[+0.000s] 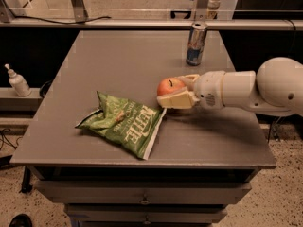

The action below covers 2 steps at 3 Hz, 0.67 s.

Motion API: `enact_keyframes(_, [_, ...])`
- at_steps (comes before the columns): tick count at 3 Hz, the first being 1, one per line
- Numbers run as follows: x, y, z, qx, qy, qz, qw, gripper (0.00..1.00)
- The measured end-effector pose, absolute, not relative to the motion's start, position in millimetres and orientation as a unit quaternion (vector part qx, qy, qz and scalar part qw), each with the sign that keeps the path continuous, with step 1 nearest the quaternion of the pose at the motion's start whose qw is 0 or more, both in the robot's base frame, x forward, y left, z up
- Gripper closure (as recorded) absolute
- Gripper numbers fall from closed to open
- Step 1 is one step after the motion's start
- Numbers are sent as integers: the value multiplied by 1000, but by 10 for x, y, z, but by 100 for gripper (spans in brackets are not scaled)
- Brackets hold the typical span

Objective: Move apple near green jalapeno chip bag

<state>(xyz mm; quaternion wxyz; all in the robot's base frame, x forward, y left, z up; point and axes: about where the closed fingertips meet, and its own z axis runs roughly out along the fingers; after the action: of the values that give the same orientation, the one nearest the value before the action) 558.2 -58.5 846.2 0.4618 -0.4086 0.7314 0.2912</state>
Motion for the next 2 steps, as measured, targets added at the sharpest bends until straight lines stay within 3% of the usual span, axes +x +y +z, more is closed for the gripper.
enact_keyframes(2, [5491, -673, 8437, -412, 732, 294, 456, 59])
